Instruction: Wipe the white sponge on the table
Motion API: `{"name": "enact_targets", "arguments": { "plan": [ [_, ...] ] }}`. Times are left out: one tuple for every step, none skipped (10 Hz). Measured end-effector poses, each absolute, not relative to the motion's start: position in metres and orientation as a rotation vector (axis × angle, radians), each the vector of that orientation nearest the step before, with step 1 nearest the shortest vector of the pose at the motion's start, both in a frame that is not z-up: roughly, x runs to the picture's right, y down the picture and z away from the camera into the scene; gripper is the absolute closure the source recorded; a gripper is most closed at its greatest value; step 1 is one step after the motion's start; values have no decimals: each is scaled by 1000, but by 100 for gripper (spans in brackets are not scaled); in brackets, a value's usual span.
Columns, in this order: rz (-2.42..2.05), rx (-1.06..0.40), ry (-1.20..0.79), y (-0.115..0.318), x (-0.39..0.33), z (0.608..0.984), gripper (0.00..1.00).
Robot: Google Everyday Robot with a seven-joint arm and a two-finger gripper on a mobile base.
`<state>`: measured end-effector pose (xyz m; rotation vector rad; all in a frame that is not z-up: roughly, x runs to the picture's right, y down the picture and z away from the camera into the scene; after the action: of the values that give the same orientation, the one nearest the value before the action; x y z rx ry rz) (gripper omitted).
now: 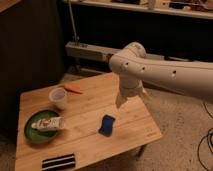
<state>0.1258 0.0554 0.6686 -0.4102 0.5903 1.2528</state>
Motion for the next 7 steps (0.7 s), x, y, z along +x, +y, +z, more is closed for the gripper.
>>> {"name": "enact_targets", "arguments": {
  "plan": [
    [1253,-410,590,55,126,669,20],
    [1253,-410,590,55,126,669,20],
    [1253,-410,590,55,126,669,20],
    [1254,-411,590,56,126,669,20],
    [1268,-412,585,57,126,669,20],
    [1323,-432,563,64,122,670,20],
    [1391,-455,541,76,121,674,20]
  ]
}}
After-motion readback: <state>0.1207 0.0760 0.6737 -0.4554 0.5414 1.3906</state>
